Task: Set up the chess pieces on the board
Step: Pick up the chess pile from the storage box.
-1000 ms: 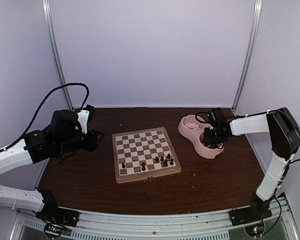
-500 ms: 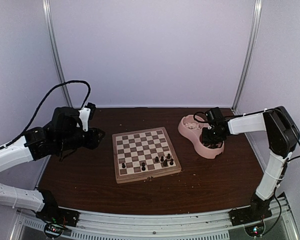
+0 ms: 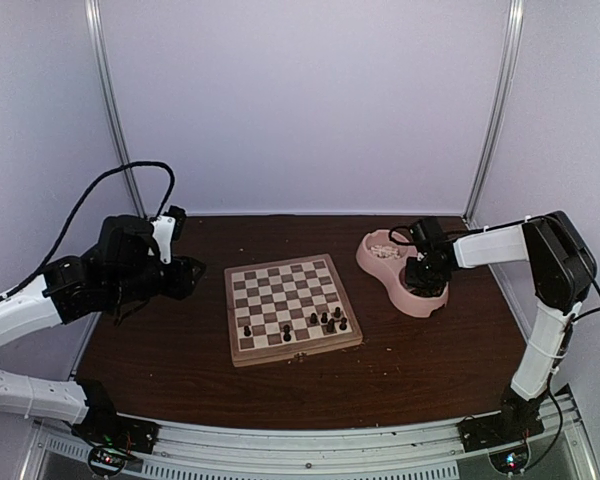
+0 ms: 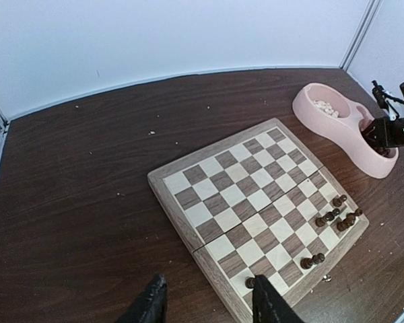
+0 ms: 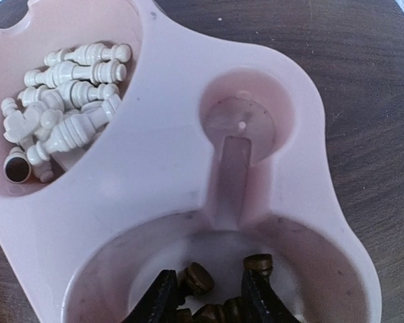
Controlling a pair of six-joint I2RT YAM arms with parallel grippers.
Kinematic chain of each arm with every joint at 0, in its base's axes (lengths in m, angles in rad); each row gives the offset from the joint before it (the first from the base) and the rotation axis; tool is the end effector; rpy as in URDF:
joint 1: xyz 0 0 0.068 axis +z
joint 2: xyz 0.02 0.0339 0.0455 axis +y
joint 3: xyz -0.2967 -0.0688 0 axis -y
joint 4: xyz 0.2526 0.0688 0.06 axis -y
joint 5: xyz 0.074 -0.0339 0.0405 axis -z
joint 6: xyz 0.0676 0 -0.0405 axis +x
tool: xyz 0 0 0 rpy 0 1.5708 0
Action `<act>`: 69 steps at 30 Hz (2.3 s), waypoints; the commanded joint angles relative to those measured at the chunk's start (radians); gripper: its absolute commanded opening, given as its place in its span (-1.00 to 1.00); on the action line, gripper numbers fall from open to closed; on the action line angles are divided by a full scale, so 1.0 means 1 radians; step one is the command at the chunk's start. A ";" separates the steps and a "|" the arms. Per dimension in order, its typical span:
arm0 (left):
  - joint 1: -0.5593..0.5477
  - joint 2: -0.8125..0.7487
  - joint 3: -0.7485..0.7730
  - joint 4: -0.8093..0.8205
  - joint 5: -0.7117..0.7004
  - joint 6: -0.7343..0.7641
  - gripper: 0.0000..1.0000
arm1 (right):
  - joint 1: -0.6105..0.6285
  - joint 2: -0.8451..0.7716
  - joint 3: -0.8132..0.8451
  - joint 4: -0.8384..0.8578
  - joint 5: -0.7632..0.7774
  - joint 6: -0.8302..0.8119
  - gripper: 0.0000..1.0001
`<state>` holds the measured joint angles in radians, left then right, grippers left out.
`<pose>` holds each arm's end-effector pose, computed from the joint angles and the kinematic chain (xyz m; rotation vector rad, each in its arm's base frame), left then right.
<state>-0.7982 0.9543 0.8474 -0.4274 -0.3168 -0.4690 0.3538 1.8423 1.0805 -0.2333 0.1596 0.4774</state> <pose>0.1721 -0.1464 0.3179 0.1552 2.1001 -0.4380 0.3793 0.1286 0.1503 0.2178 2.5416 0.1183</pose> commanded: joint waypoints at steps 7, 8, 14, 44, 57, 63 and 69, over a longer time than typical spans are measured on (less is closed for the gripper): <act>0.001 0.060 0.023 0.042 0.042 -0.019 -0.13 | -0.001 0.008 0.013 -0.072 0.014 -0.014 -0.36; 0.001 0.056 0.024 0.042 0.043 -0.018 -0.13 | -0.001 0.006 0.011 -0.066 0.003 -0.019 -0.38; 0.001 0.047 0.041 0.006 0.035 -0.020 -0.12 | -0.002 0.020 0.013 -0.038 -0.052 -0.020 -0.46; 0.000 0.149 0.069 0.009 0.144 0.031 -0.09 | -0.004 -0.298 -0.239 0.299 -0.134 -0.095 -0.67; -0.039 0.348 0.137 0.175 0.382 0.056 -0.10 | -0.001 -0.402 -0.330 0.480 -0.462 -0.052 -0.66; -0.168 0.533 0.307 0.229 0.331 0.119 -0.07 | -0.001 -0.401 -0.302 0.449 -0.536 0.084 -0.66; -0.222 0.725 0.388 0.463 0.332 0.138 -0.05 | -0.001 -0.426 -0.303 0.378 -0.583 0.210 -0.66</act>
<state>-1.0016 1.5826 1.1893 -0.1745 0.0158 -0.3649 0.3534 1.4590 0.7620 0.1818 -0.3649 0.5781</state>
